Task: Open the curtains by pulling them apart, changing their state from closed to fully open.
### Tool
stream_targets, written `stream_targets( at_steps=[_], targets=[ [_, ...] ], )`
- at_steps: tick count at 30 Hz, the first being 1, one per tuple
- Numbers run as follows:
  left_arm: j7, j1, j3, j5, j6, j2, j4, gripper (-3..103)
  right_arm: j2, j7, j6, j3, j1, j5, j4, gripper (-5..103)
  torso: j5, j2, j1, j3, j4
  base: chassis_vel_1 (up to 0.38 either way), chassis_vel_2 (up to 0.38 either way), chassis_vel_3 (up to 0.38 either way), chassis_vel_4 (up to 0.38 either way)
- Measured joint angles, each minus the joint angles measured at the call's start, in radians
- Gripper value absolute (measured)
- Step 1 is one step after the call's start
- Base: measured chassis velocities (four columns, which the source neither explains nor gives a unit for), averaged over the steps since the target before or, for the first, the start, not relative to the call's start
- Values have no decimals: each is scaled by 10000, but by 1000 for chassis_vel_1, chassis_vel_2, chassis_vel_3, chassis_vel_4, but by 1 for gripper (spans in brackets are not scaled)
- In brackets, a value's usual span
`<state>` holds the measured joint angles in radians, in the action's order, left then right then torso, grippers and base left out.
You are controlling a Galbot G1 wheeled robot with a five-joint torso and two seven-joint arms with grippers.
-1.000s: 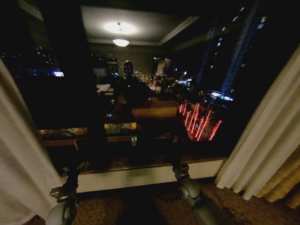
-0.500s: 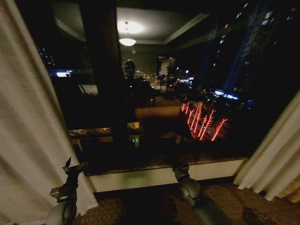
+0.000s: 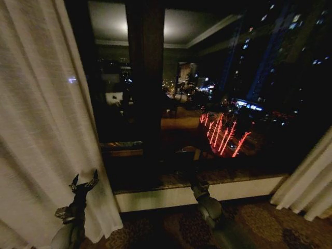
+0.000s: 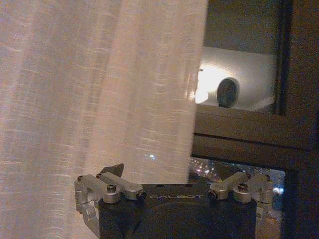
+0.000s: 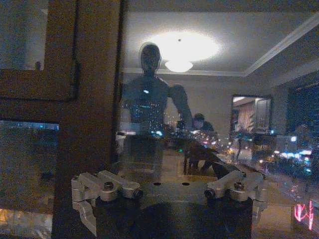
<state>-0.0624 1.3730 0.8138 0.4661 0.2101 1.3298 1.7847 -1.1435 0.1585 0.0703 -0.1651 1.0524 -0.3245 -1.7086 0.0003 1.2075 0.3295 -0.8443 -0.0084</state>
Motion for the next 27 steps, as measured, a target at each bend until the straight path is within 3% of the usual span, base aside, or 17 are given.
stream_targets(
  at_steps=[27],
  targets=[
    [0,0,5,0,0,-2,0,100,-5,0,0,2,0,0,0,100,-4,0,1,0,3,-5,-6,4,8]
  ],
)
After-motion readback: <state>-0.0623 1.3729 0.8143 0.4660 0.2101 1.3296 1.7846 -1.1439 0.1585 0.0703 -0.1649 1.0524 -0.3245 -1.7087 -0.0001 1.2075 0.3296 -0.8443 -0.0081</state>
